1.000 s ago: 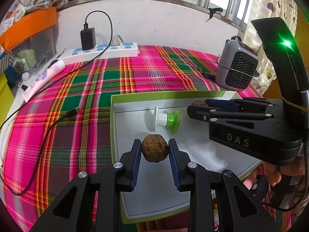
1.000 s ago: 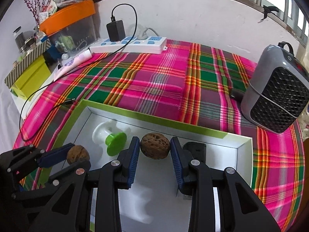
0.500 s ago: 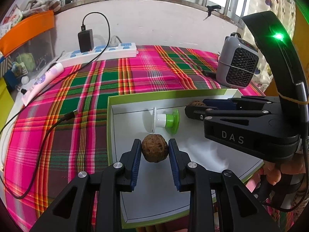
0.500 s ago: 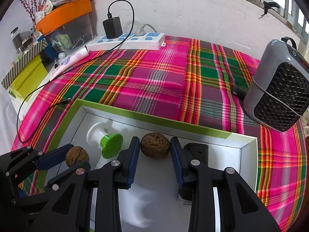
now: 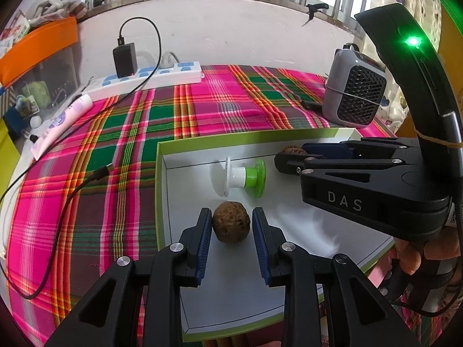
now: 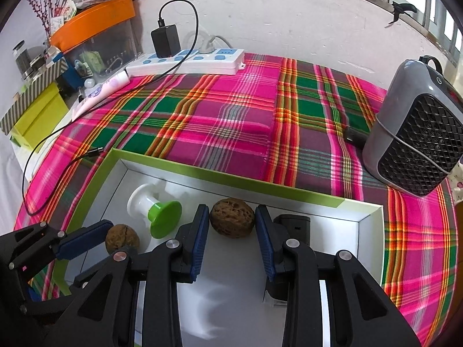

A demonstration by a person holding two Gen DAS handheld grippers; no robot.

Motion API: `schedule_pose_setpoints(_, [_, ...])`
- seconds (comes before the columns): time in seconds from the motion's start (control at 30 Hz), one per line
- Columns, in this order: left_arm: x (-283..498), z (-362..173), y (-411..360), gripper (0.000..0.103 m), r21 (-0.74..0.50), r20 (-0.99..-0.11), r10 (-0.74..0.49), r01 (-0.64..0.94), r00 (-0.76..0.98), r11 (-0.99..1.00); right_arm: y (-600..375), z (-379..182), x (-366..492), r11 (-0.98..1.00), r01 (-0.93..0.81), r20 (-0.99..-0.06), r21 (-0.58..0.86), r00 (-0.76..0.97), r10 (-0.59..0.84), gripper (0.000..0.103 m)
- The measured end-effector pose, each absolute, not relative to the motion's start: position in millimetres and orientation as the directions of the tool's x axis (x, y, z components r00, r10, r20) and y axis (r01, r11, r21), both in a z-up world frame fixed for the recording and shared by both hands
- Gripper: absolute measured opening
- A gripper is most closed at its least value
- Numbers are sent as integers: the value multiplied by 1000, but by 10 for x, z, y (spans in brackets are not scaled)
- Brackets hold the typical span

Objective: Organize objects

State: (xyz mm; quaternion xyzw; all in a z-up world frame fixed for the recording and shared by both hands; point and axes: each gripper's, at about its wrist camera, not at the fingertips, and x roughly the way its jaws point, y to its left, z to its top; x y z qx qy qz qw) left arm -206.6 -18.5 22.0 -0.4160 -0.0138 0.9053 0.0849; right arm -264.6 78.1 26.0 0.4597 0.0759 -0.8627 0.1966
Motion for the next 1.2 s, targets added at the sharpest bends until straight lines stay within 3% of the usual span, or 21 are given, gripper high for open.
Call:
schedule_pose_setpoints(0.37, [-2055, 213, -183, 28, -96, -750, 164, -140, -641, -985, 774, 269, -2638, -914, 403, -821, 56, -502, -271, 35])
schedule_pose_setpoints(0.5, [-2037, 233, -194, 33, -96, -745, 163, -138, -647, -986, 774, 286, -2619, -913, 405, -817, 54, -508, -274, 45])
schedule_pose_setpoints(1.2, [-1901, 301, -250, 37, -103, -738, 154, -117, -657, -988, 818, 386, -2479, -920, 390, -803, 46, -533, -267, 45])
